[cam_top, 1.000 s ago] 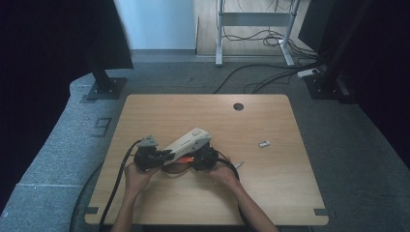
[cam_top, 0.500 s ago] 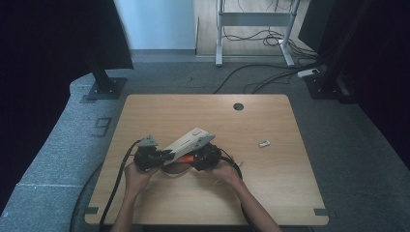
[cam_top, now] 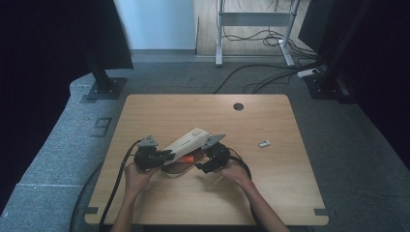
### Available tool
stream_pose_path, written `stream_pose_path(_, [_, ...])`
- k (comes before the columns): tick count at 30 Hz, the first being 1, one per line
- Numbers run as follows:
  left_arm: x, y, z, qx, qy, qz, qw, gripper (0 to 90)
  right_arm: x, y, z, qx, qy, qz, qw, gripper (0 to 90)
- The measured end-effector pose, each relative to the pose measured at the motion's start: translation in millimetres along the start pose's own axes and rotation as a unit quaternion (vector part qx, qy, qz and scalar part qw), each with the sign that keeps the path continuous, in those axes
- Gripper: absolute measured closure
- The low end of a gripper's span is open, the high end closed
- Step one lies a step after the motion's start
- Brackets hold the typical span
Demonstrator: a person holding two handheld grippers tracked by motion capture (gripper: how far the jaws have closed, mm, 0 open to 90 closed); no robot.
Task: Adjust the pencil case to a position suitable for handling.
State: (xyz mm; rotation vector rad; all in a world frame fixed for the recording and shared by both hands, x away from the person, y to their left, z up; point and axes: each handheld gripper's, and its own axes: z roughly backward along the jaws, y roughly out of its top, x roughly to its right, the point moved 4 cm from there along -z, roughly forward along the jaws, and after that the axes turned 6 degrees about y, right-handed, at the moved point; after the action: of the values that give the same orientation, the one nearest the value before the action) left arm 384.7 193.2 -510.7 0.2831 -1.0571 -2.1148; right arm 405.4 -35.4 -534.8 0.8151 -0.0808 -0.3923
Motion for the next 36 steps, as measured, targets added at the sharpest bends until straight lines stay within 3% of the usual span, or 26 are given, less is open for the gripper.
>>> stream_pose_path(36, [0.9,-0.7,-1.4,-0.002,-0.004,-0.003,1.0000,75.3,14.5,-74.4,67.4,0.004,-0.026,-0.047,0.9985,26.4])
